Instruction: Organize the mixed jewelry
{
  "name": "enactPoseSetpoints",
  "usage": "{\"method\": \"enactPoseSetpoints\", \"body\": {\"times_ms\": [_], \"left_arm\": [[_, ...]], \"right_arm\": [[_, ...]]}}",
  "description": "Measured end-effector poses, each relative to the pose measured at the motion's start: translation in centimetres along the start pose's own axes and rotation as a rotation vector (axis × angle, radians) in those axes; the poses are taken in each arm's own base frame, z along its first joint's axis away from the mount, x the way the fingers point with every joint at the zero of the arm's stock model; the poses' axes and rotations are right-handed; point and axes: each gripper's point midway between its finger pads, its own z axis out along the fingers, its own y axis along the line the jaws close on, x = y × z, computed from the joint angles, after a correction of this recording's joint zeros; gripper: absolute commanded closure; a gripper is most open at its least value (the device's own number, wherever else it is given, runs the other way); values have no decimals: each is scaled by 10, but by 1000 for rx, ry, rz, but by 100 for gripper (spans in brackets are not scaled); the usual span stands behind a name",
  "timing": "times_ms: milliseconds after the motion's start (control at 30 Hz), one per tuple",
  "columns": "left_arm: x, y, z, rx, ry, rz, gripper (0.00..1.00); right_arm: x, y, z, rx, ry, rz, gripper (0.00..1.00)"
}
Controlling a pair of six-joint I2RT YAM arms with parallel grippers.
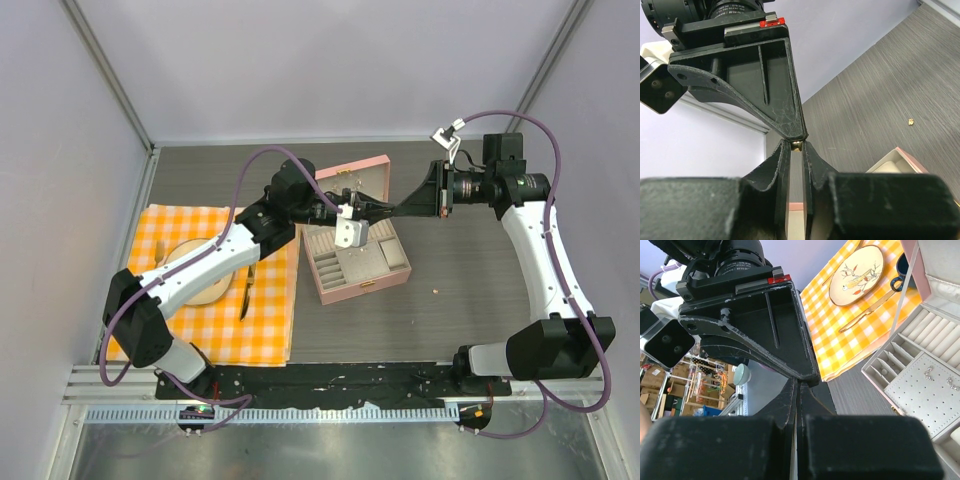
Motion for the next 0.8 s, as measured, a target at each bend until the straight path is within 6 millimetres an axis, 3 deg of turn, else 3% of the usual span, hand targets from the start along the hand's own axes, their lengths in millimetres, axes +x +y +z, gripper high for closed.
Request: {"method": "enactPoseSetpoints", "body": {"times_ms": [167, 400, 800], "left_arm": [[1, -1, 0, 5, 7, 0, 100], [2, -3, -1, 17, 20, -9, 100], [10, -6, -2, 22, 58, 0, 100]], "right_arm": [[0, -1, 0, 6, 0, 0, 94], [2, -1, -1, 24, -2, -11, 73], [6, -8, -3, 81, 3, -42, 64]]}}
